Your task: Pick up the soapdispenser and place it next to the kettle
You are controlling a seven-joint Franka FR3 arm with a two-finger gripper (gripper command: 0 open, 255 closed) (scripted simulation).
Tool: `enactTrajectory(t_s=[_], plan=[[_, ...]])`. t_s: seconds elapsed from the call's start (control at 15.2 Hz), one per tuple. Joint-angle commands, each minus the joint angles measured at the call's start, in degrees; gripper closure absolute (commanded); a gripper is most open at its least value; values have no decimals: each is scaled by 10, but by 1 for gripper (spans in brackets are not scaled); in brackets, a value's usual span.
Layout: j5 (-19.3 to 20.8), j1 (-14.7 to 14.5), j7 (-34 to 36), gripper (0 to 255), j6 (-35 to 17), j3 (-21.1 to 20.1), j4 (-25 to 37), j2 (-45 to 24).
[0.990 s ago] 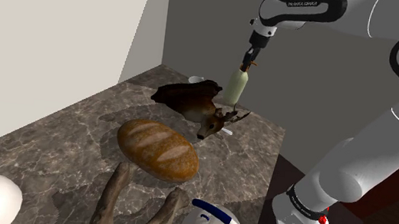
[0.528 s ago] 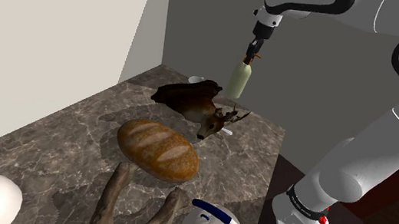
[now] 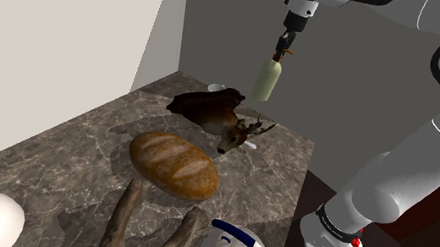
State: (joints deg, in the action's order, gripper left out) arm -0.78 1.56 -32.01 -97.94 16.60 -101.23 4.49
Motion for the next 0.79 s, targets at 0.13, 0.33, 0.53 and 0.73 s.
enactTrajectory(t_s=[0.13,0.33,0.53,0.73], plan=[[-1,0,0,255,32,0,37,-5],[-3,0,0,255,56,1,66,-11],[-5,0,-1,255,81,1,97,-17],[-7,1,-2,255,106,2,131,-25]])
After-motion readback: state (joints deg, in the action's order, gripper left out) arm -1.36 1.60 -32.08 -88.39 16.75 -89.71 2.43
